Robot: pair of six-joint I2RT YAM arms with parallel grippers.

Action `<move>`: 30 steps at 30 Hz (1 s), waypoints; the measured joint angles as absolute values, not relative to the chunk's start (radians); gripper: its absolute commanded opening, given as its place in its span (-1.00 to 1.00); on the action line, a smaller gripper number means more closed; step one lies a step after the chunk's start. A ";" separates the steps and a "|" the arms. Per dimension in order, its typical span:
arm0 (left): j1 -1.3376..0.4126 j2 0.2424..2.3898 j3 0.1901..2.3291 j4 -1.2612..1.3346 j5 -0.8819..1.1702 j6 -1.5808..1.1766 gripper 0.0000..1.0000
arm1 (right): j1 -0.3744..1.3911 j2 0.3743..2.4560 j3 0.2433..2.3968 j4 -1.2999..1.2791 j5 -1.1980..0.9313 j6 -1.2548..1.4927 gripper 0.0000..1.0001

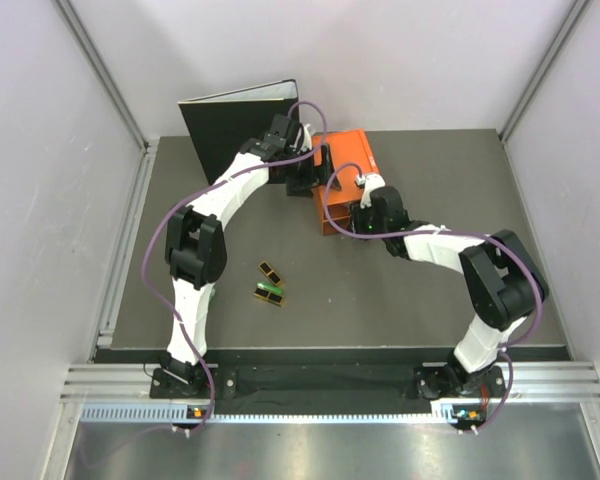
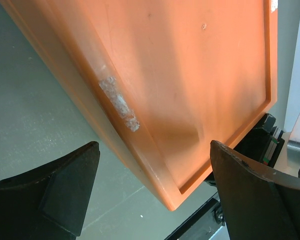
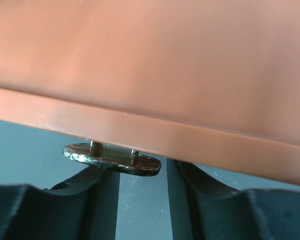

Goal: Organize the makeup

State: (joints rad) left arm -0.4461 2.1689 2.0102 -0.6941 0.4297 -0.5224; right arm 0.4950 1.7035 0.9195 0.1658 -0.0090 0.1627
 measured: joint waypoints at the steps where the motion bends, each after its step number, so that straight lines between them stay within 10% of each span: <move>1: -0.446 2.169 2.010 -0.696 0.430 -0.522 0.92 | 0.495 1.705 0.920 0.171 -0.009 0.164 -0.61; 30: -0.446 2.169 2.010 -0.708 0.429 -0.541 0.92 | 0.516 1.619 0.850 0.081 -0.056 0.158 -0.80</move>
